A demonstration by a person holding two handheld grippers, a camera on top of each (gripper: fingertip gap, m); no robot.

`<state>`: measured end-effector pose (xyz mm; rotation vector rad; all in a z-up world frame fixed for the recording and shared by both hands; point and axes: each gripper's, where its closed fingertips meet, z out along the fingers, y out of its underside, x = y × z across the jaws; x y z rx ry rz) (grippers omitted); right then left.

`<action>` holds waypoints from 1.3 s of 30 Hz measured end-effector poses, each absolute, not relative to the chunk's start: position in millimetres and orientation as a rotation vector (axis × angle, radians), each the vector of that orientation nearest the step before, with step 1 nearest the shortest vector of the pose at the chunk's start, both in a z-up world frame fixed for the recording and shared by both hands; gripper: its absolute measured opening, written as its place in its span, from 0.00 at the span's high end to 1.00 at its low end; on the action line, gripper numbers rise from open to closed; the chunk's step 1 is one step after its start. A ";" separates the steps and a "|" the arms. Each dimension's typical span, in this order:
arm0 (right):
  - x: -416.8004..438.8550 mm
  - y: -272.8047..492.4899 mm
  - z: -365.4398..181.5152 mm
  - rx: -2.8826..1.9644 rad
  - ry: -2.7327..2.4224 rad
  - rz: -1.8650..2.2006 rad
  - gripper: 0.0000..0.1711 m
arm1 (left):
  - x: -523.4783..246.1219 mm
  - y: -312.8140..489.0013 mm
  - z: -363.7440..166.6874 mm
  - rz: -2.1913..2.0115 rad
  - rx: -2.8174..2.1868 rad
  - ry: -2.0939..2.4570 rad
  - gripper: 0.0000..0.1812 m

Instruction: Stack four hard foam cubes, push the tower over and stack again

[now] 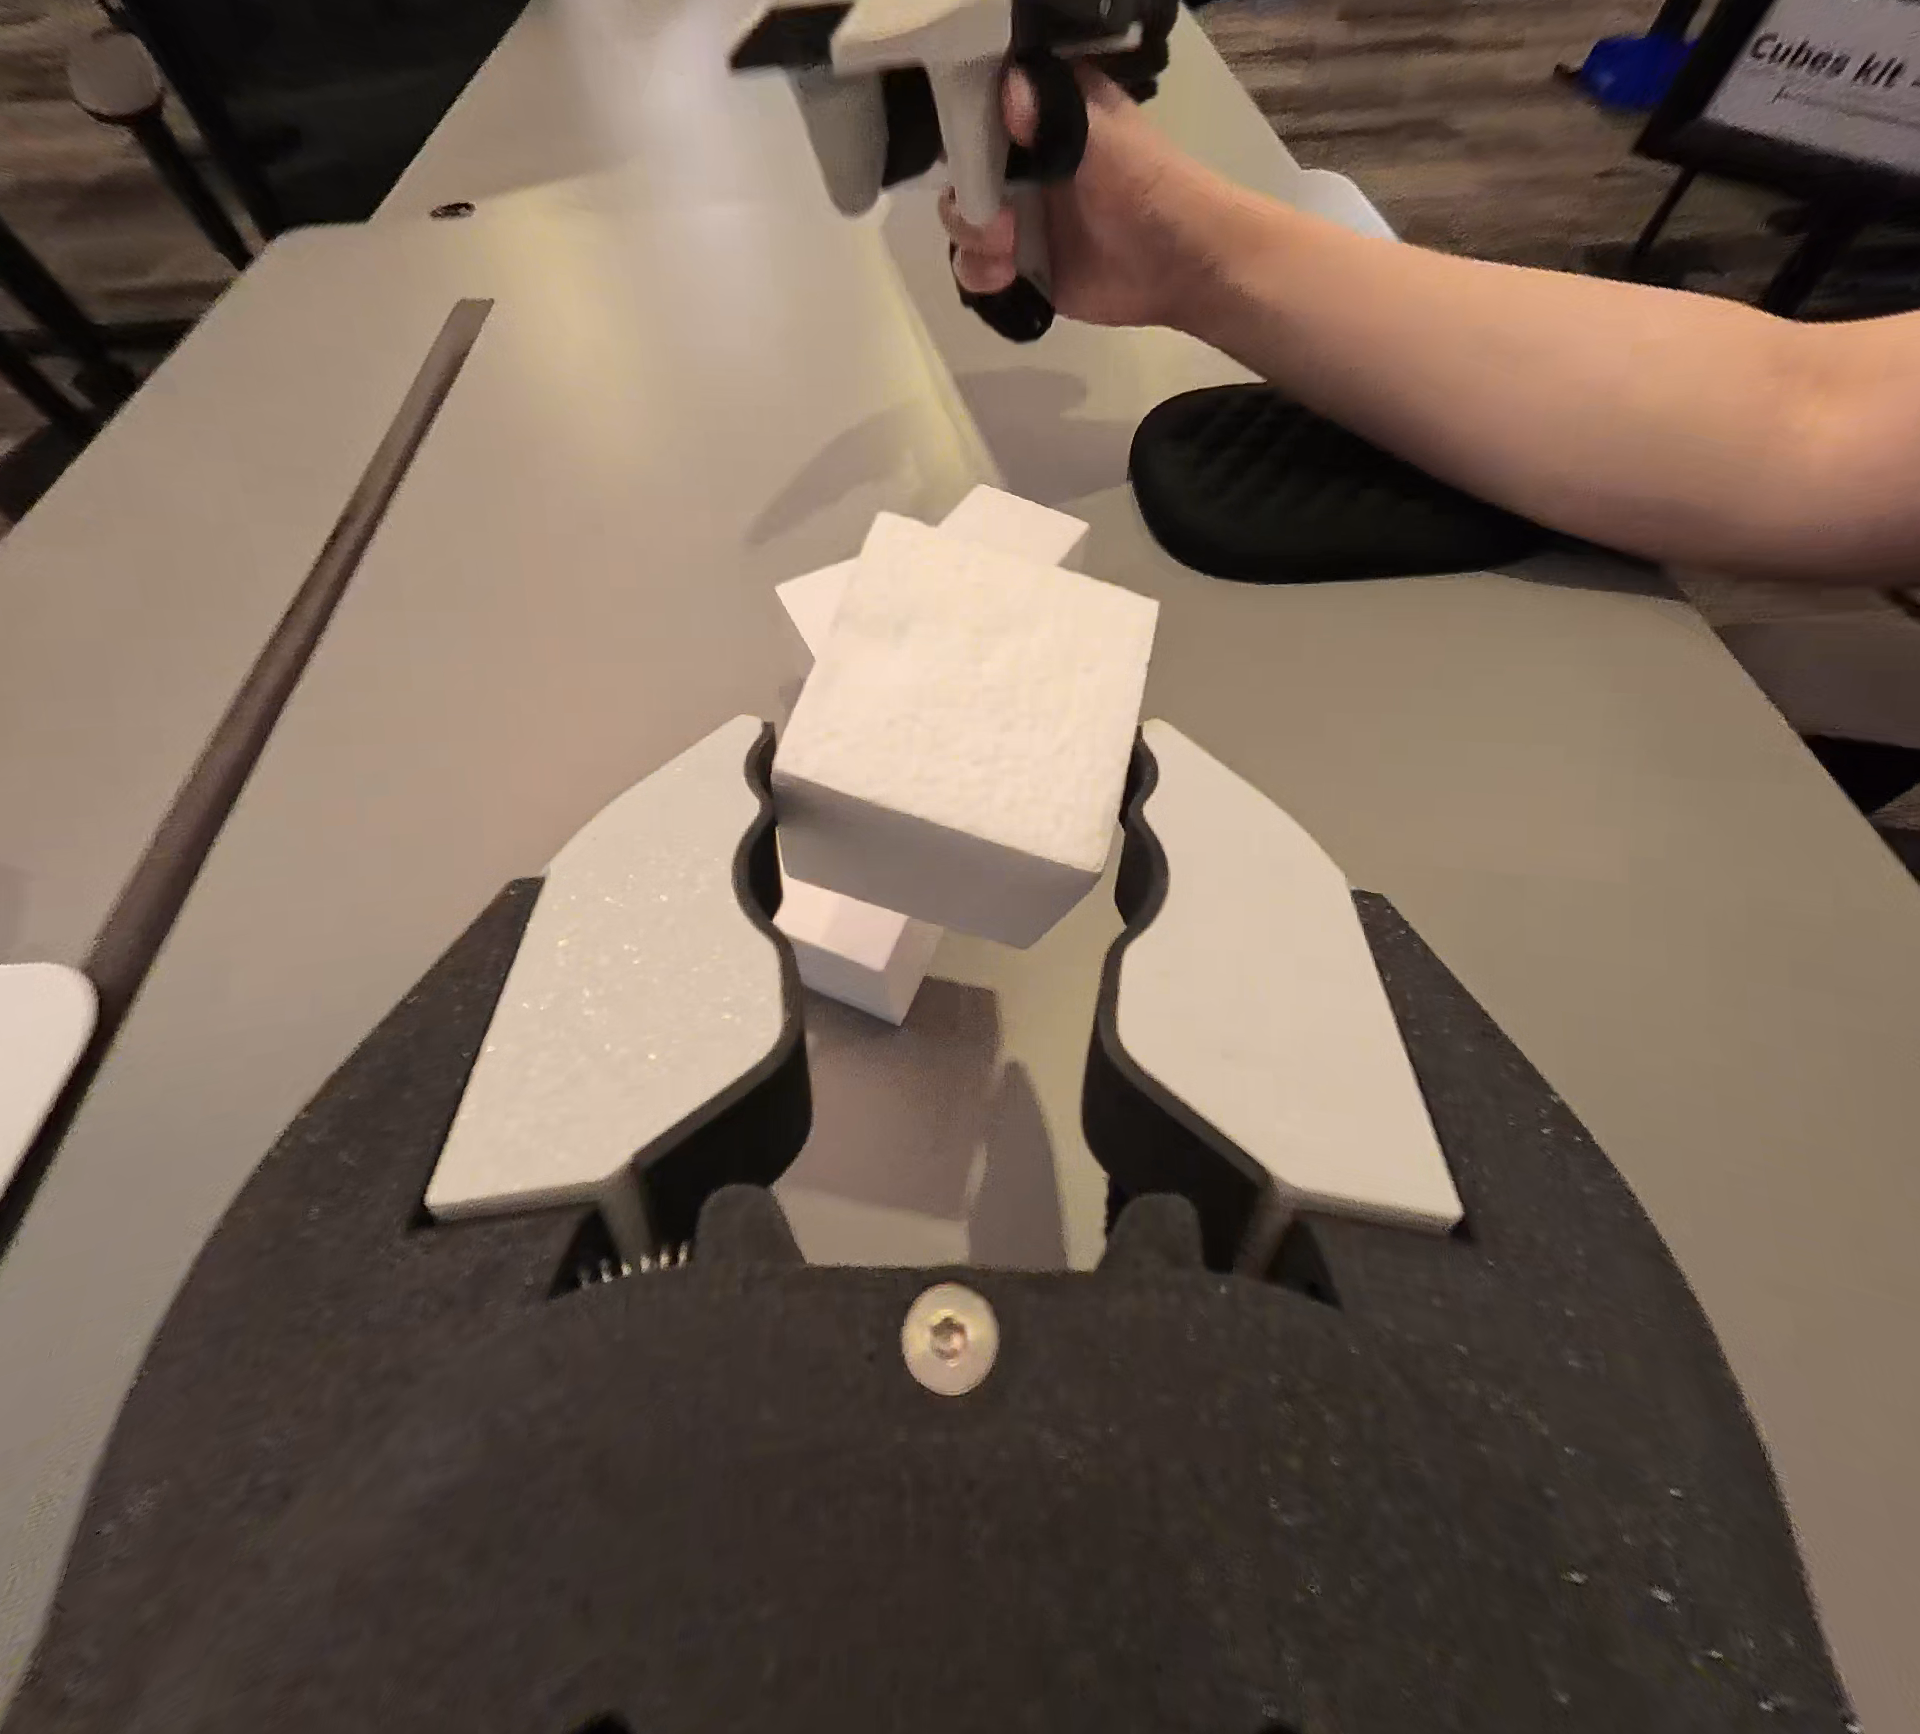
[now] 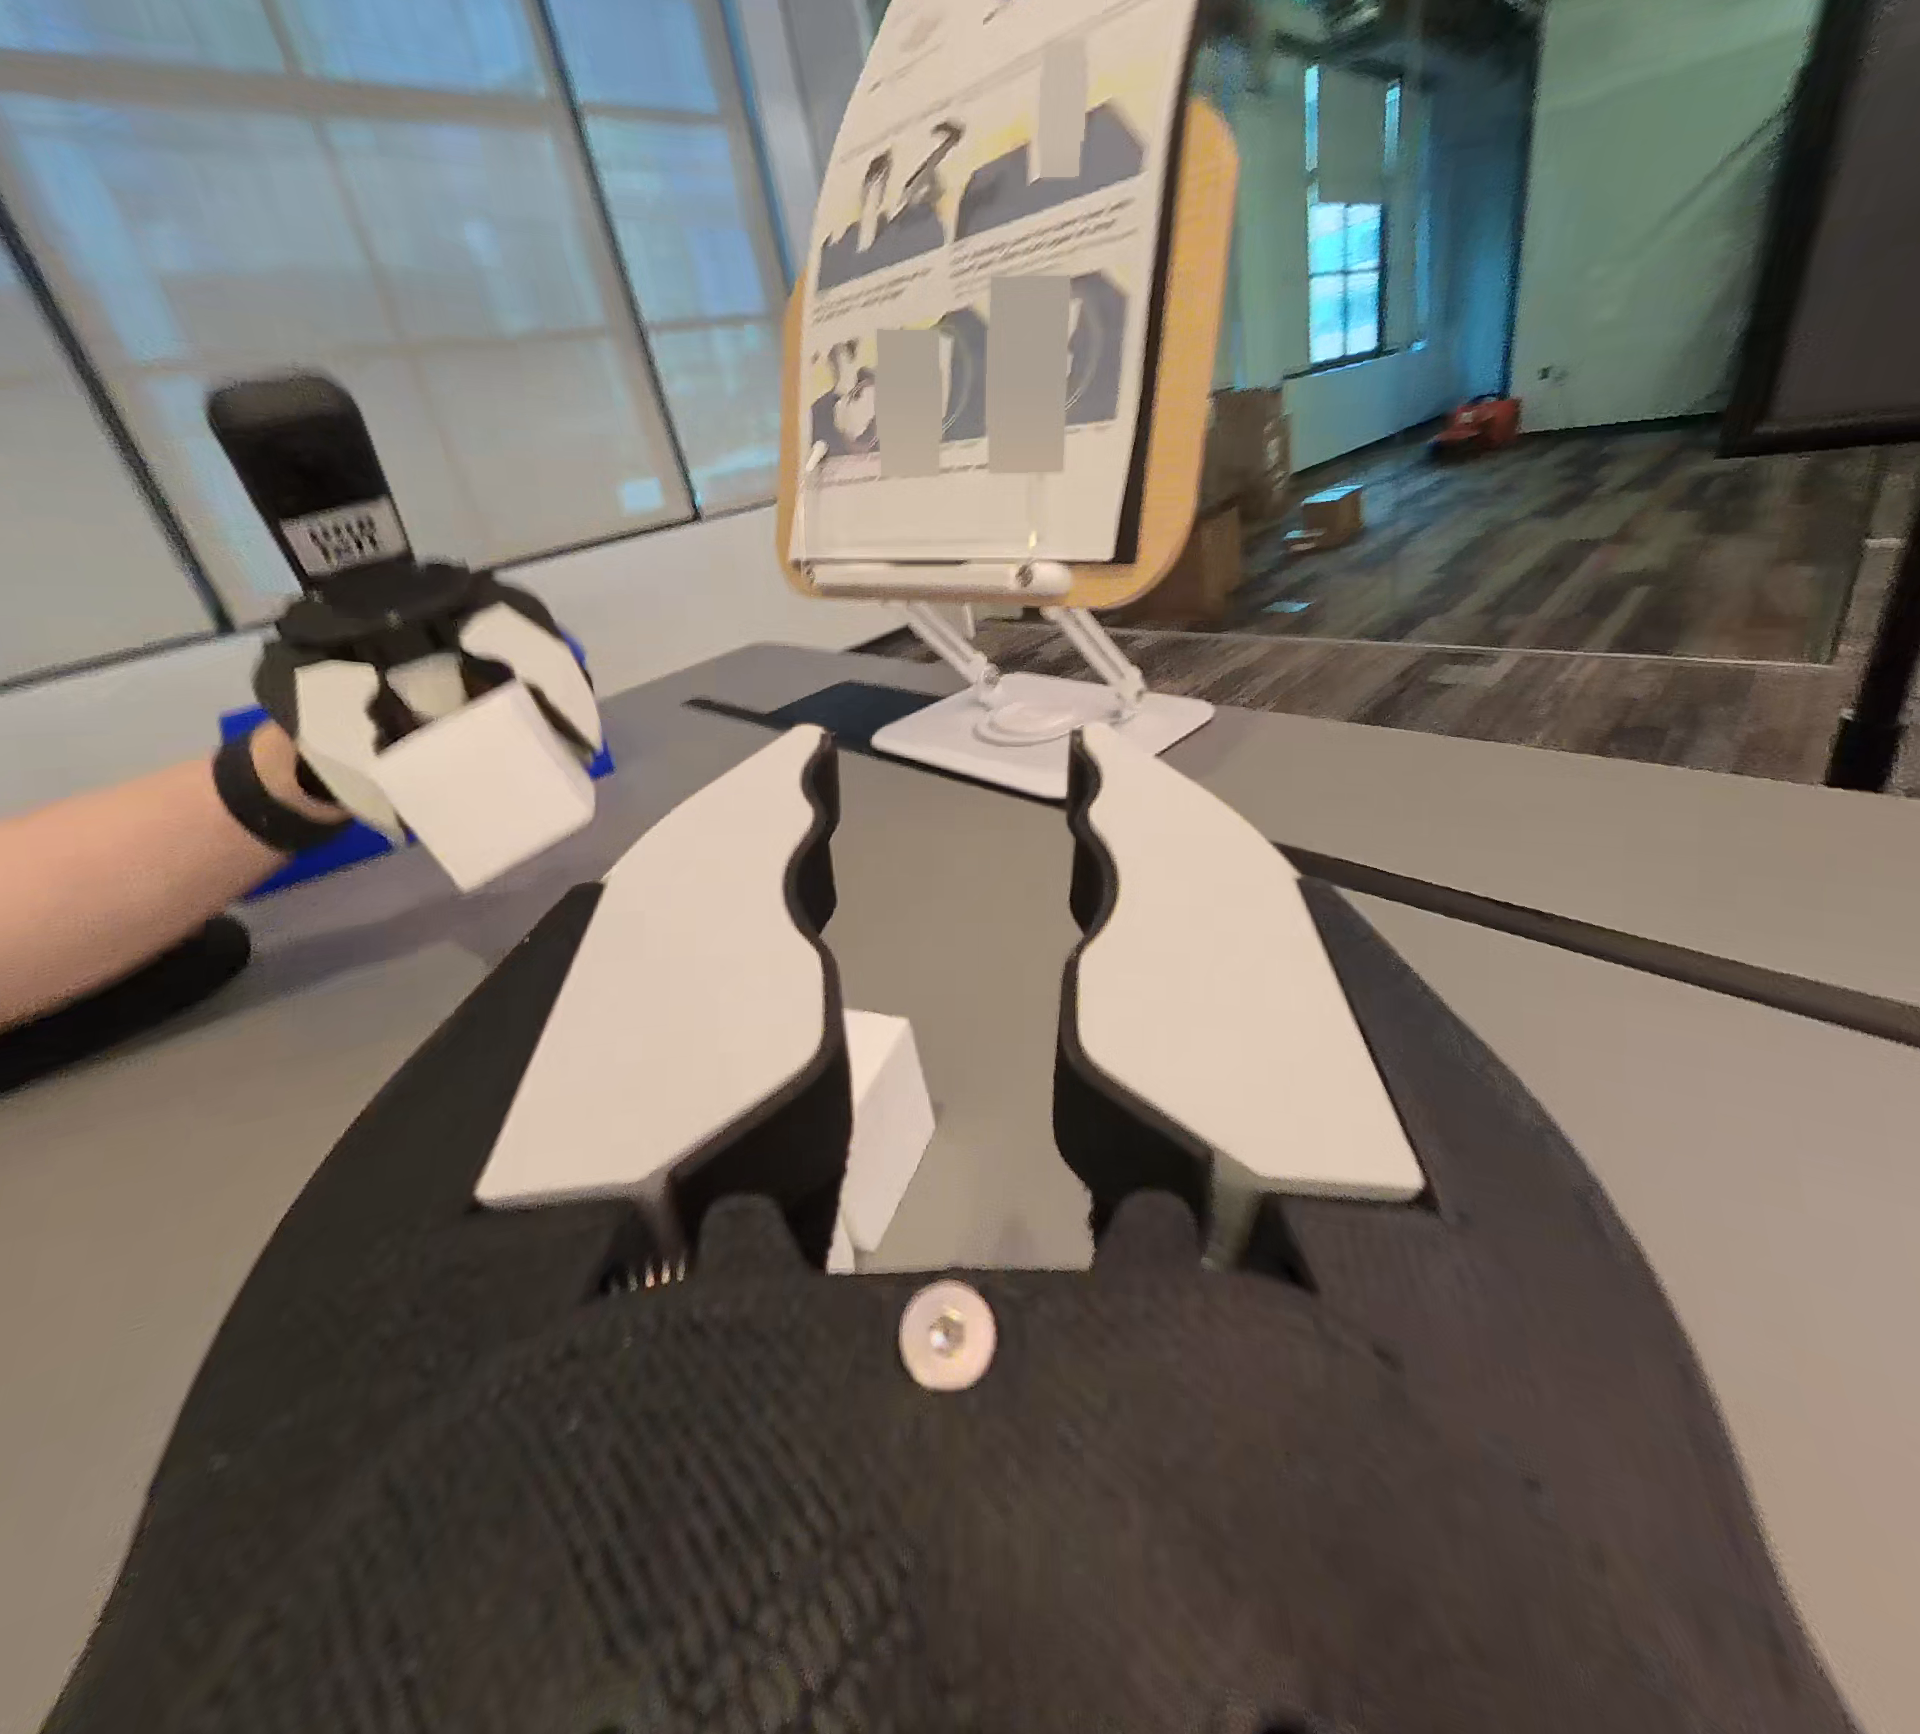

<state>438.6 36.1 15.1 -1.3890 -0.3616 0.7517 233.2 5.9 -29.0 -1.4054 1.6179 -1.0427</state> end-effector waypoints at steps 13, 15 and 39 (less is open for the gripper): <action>451.5 39.0 4.5 -1.449 -0.310 0.773 0.74 | 255.5 29.3 -74.4 -1.023 -1.448 1.753 0.65; 448.6 39.9 1.0 -1.467 -0.324 0.777 0.74 | 255.8 31.3 -74.7 -1.046 -1.445 1.743 0.65; 387.7 -26.1 -93.9 -1.910 -0.781 0.564 0.54 | 185.0 -2.4 -3.2 -1.005 -1.446 1.586 0.58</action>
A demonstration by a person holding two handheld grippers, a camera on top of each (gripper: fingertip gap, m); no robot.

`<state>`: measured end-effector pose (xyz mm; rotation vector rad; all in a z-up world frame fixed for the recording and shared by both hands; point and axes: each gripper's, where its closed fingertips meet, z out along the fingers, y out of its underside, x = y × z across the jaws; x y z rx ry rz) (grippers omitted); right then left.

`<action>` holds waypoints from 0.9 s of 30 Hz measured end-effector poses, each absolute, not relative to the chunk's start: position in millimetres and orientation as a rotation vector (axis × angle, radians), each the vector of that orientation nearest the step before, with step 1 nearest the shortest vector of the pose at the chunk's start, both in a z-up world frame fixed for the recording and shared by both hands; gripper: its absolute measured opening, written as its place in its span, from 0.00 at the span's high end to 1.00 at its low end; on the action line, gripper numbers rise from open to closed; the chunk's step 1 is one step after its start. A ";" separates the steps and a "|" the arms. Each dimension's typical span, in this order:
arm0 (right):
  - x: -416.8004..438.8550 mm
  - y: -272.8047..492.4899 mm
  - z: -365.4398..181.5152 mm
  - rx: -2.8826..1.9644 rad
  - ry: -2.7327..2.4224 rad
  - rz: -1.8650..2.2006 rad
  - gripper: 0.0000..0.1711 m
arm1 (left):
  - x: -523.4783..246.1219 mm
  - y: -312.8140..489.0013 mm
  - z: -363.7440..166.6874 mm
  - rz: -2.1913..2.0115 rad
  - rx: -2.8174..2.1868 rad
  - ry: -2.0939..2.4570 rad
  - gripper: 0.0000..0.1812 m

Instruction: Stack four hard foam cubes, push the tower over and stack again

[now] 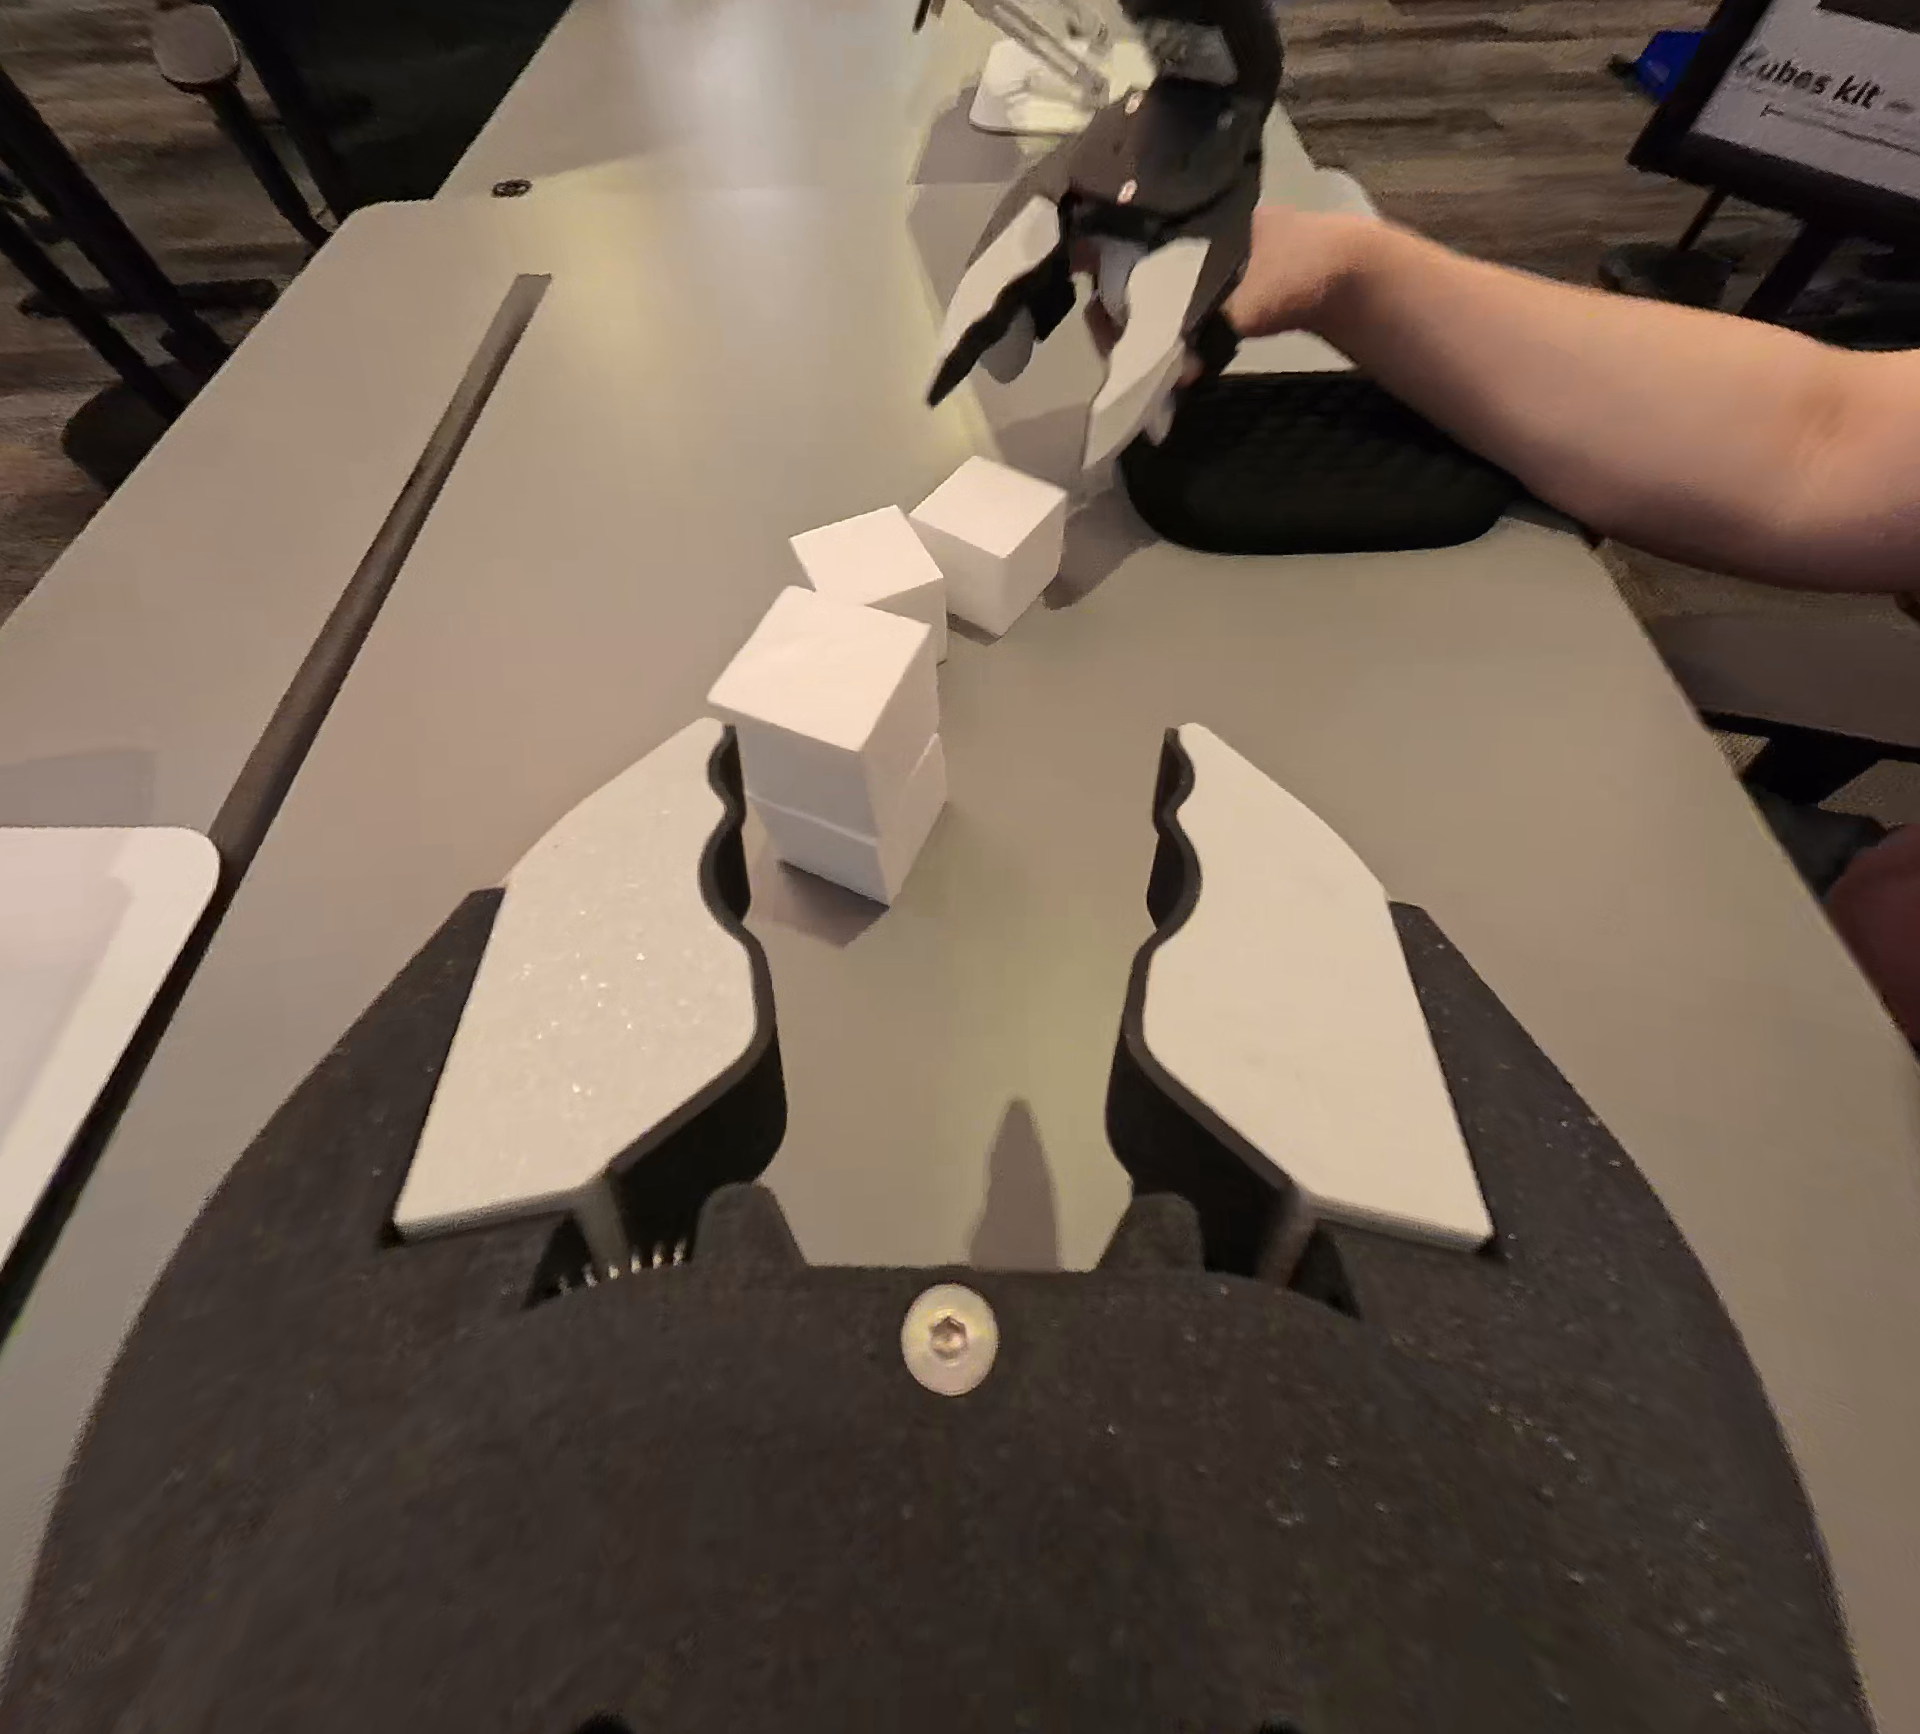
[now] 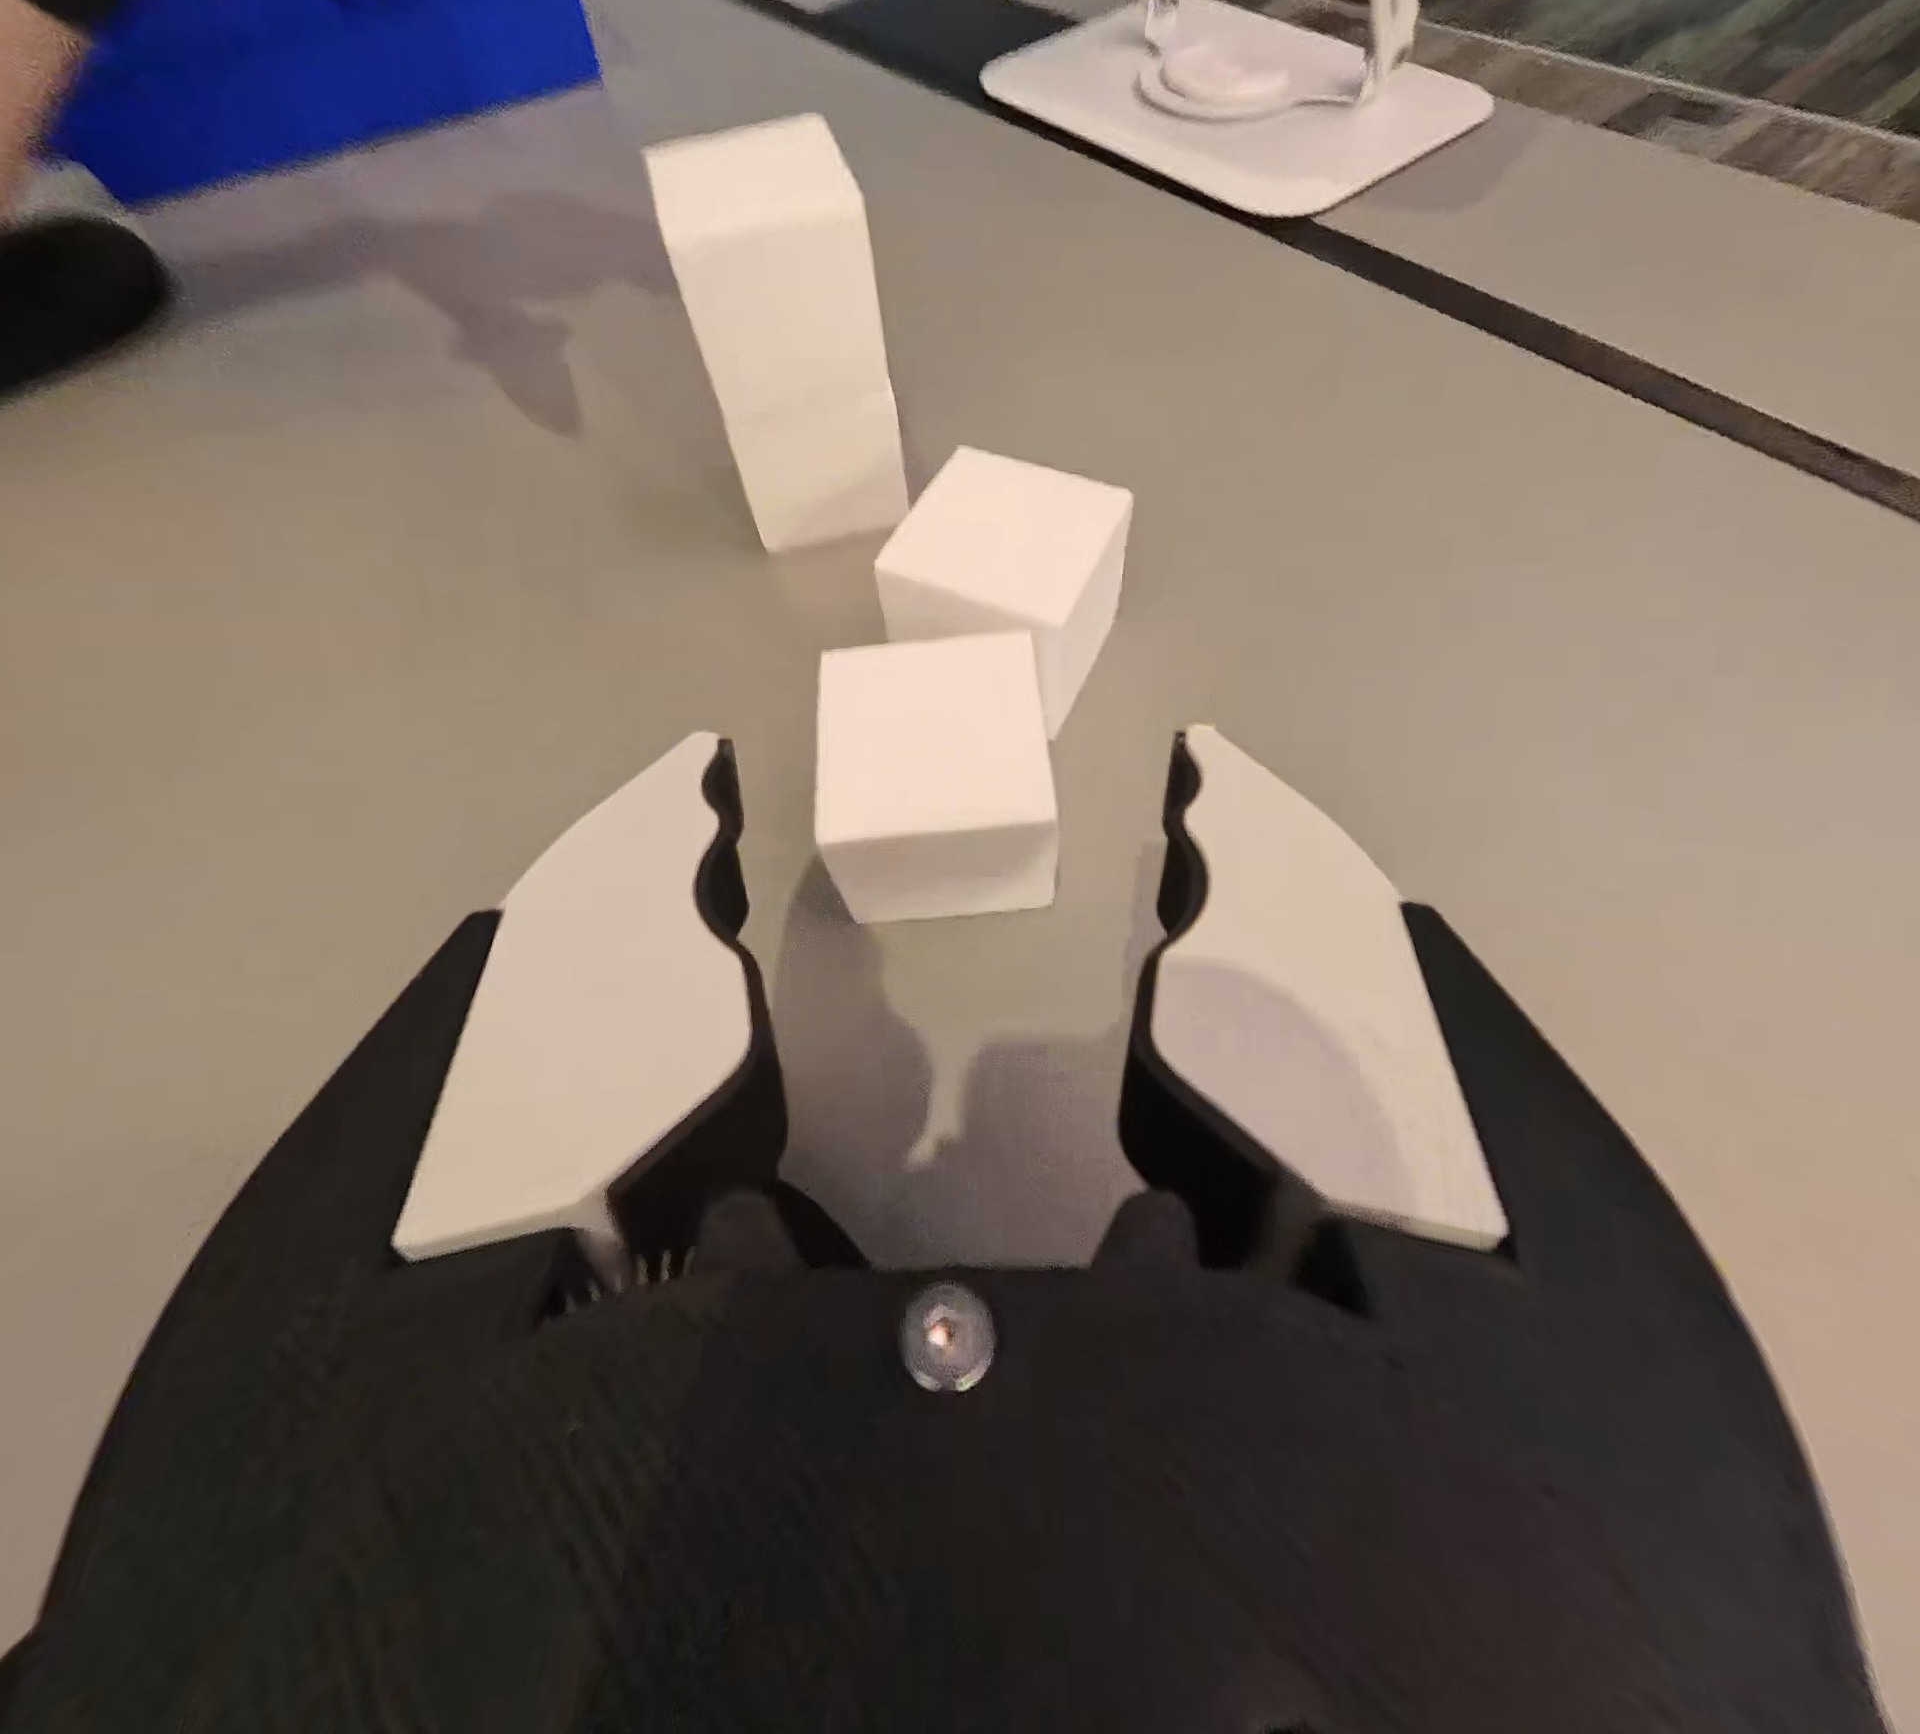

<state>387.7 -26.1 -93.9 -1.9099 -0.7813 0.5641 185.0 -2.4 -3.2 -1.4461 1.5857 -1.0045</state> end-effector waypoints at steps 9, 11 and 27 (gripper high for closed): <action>378.9 -20.7 -119.8 -2.029 -0.828 0.529 0.57 | 162.8 -19.2 26.6 -1.141 -1.312 1.481 0.62; 377.2 -21.6 -125.8 -2.064 -0.850 0.518 0.58 | 159.5 -17.9 27.2 -1.129 -1.313 1.479 0.62; 309.5 -4.6 5.7 -1.778 -0.960 0.606 0.66 | 141.9 -12.1 43.5 -1.122 -1.291 1.452 0.62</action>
